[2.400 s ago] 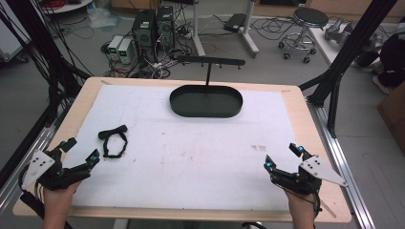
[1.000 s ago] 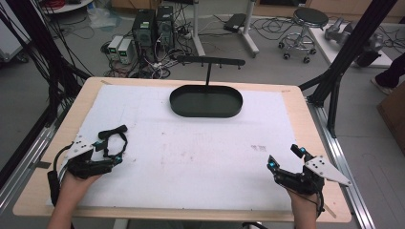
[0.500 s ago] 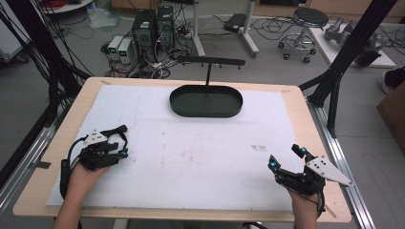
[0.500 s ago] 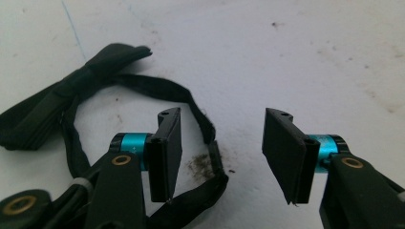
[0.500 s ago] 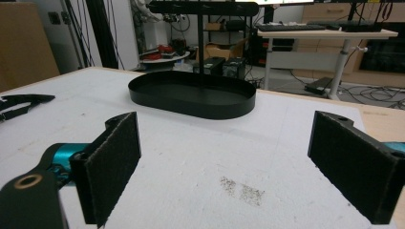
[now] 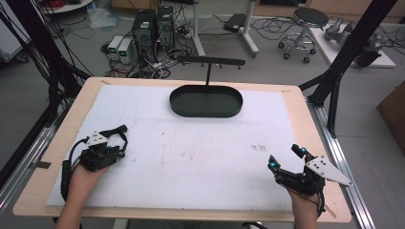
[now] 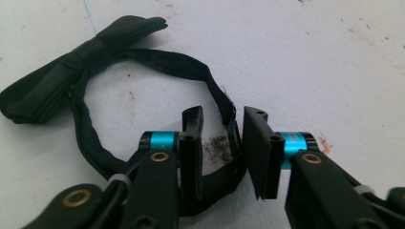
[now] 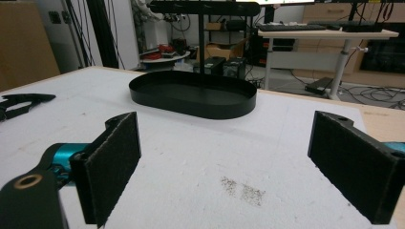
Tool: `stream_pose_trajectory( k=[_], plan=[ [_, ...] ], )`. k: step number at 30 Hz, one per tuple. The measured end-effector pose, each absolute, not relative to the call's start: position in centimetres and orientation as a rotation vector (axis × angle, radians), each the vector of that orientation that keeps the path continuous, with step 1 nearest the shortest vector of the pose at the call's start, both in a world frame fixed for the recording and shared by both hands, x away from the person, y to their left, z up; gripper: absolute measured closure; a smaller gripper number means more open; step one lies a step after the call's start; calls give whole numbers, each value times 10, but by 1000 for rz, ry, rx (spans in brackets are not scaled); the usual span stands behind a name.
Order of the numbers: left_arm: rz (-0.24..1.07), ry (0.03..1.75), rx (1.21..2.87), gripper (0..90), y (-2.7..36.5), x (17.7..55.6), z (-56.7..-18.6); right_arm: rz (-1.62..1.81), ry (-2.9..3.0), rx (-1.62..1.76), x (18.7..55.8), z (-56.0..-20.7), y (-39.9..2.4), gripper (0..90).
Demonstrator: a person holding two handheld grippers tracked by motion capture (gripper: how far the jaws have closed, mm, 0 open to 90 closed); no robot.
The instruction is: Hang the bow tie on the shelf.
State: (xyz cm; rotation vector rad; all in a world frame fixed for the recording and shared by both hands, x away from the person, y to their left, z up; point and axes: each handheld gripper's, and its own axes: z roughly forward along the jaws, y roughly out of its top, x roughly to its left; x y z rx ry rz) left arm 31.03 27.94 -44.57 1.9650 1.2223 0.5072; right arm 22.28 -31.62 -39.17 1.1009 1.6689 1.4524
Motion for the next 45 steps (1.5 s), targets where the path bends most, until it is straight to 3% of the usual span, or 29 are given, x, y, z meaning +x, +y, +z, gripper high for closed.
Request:
stream_pose_trajectory(
  k=[4, 19, 35, 45],
  plan=[
    [521, 1211, 1969, 865, 281, 309, -446, 1449, 1677, 1099, 223, -392, -316, 99],
    [588, 1077, 1906, 871, 273, 301, -427, 1453, 1681, 1100, 223, -392, -315, 99],
    [752, 689, 1687, 871, 238, 274, -377, 1450, 1721, 1086, 225, -394, -311, 99],
    [768, 593, 1591, 871, 223, 286, -360, 1458, 1734, 1070, 225, -394, -309, 99]
  ],
)
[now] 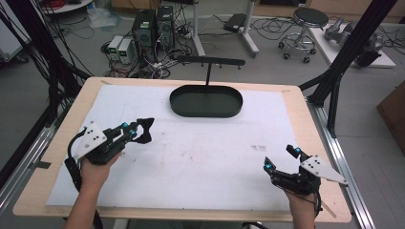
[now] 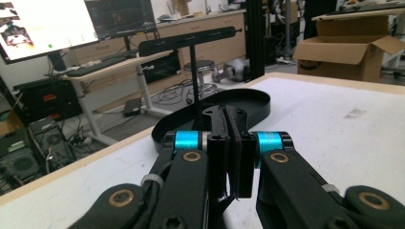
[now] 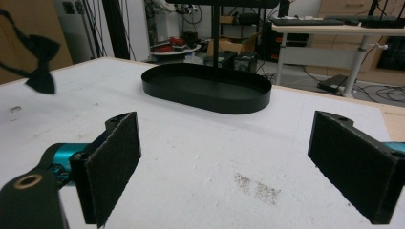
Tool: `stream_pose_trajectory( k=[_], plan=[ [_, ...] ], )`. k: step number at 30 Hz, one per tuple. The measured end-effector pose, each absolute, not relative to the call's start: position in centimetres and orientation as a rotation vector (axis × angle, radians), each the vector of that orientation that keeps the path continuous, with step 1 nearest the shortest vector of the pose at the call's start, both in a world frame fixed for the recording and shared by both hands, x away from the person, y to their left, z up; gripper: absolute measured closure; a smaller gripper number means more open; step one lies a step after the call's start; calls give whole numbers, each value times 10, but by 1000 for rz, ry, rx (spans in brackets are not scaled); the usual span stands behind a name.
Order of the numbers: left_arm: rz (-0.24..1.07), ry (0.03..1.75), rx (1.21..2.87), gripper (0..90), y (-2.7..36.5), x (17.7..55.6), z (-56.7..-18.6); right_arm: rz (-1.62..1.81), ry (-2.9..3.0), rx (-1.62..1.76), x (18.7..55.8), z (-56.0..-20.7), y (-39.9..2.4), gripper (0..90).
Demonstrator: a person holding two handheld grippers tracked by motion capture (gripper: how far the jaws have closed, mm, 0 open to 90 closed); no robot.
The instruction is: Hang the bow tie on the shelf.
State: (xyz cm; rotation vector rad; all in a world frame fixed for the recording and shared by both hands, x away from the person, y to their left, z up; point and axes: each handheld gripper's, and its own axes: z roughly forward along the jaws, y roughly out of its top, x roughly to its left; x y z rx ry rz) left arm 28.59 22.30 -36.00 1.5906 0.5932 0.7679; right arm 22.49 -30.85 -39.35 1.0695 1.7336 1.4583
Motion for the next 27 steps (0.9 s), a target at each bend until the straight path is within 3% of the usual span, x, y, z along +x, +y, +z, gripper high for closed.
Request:
stream_pose_trajectory(
  k=[27],
  plan=[
    [692, 426, 1534, 871, 150, 386, -330, 1472, 1773, 1018, 219, -384, -297, 99]
  ],
)
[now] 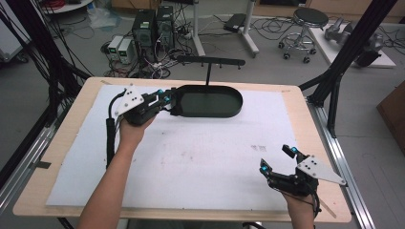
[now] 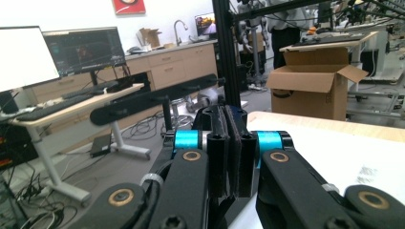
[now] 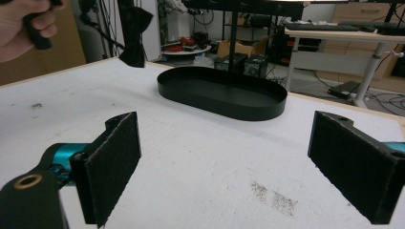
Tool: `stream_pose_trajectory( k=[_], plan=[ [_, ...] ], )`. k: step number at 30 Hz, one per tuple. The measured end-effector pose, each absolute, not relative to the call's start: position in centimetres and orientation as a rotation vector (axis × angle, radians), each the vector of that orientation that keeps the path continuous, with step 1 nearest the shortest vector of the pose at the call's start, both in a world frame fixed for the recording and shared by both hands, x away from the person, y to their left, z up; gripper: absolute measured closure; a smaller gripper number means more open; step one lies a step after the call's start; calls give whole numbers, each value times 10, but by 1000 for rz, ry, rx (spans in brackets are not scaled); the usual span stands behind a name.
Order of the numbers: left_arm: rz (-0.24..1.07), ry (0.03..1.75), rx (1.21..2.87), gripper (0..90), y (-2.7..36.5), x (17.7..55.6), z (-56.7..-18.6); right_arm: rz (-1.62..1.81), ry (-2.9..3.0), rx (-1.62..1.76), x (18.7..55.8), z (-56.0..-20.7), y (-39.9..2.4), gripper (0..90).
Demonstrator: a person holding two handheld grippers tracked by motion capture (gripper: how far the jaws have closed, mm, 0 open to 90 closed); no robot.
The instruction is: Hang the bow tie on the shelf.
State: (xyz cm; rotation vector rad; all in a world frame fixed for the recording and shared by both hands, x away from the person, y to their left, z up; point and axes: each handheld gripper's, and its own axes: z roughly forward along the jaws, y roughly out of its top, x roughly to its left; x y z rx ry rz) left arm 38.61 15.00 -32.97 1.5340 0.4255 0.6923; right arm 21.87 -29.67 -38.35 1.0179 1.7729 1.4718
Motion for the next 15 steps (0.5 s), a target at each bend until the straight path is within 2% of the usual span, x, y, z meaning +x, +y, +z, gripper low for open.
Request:
stream_pose_trajectory(
  k=[15],
  plan=[
    [680, 401, 1485, 872, 127, 451, -313, 1456, 1773, 992, 217, -382, -294, 99]
  ],
)
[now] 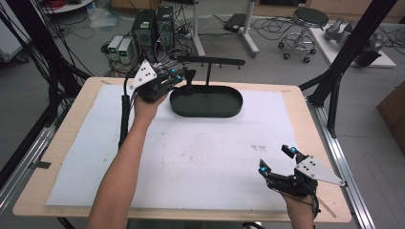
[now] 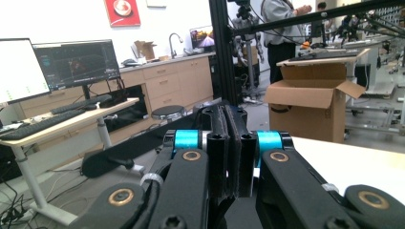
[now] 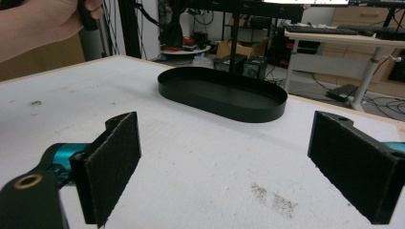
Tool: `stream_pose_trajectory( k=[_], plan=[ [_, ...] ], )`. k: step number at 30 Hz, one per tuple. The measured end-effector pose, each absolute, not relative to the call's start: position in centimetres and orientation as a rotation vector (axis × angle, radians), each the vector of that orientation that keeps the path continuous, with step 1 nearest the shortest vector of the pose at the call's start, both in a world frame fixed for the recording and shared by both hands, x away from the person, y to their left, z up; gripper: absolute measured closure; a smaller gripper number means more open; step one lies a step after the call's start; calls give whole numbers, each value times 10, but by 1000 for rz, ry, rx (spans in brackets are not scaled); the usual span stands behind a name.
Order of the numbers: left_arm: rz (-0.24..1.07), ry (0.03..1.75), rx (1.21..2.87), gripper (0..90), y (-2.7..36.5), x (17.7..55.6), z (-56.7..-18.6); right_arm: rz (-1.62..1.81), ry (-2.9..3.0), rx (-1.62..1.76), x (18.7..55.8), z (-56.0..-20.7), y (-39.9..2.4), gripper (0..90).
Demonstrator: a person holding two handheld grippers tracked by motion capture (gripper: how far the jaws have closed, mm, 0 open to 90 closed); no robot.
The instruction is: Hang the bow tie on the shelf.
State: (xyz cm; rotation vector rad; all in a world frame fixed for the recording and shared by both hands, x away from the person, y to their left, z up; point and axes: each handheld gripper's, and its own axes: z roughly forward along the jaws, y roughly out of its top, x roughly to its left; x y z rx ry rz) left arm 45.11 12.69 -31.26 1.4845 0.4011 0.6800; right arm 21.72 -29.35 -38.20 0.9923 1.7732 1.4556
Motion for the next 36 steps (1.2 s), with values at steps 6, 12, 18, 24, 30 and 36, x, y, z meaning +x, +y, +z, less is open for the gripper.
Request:
stream_pose_trajectory(
  k=[6, 12, 18, 24, 30, 36],
  plan=[
    [686, 425, 1473, 872, 124, 475, -312, 1452, 1779, 989, 218, -384, -294, 99],
    [687, 438, 1456, 872, 122, 494, -313, 1446, 1783, 987, 217, -385, -296, 99],
    [684, 472, 1456, 871, 126, 509, -320, 1438, 1783, 996, 216, -387, -298, 99],
    [684, 509, 1459, 871, 134, 521, -327, 1425, 1796, 993, 215, -390, -298, 99],
    [711, 549, 1476, 870, 143, 527, -334, 1414, 1807, 1003, 216, -394, -299, 99],
    [735, 594, 1483, 794, 155, 529, -344, 1409, 1818, 996, 215, -396, -298, 100]
  ],
)
